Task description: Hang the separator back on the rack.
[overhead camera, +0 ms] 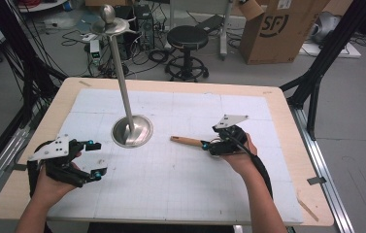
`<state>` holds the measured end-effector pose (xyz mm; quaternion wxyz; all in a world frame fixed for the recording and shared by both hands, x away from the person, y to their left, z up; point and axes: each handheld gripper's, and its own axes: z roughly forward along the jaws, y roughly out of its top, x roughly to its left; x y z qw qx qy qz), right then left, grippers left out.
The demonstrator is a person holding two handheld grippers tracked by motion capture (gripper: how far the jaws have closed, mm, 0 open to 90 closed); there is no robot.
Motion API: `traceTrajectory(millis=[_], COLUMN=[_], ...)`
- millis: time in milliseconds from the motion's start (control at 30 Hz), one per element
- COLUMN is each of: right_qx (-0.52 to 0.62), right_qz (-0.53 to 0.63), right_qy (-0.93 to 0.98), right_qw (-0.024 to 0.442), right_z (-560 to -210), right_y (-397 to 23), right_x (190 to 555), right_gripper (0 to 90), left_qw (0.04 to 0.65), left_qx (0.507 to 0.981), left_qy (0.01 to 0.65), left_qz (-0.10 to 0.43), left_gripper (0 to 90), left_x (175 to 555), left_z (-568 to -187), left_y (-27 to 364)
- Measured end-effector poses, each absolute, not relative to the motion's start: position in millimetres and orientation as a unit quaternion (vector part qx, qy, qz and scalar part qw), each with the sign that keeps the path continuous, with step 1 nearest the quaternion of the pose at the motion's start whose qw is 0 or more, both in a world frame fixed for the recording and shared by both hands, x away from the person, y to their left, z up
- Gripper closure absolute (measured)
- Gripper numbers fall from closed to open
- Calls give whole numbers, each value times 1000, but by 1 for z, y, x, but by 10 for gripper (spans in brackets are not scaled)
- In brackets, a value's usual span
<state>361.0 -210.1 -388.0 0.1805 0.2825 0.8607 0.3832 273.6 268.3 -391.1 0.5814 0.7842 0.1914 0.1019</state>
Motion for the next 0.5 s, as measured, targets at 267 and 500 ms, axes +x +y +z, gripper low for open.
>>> traceTrajectory(millis=[267, 500], right_qx=[276, 260], right_qz=[324, 311], right_qy=[890, 900], right_qw=[162, 161], right_z=[-384, -378], right_y=[-197, -188], right_x=[381, 391], right_gripper=[312, 321], left_qw=[582, 580], left_qx=[785, 785], left_qy=[189, 191], left_qz=[101, 102], left_gripper=[139, 139], left_x=[275, 275], left_z=[-392, -392], left_y=[268, 269])
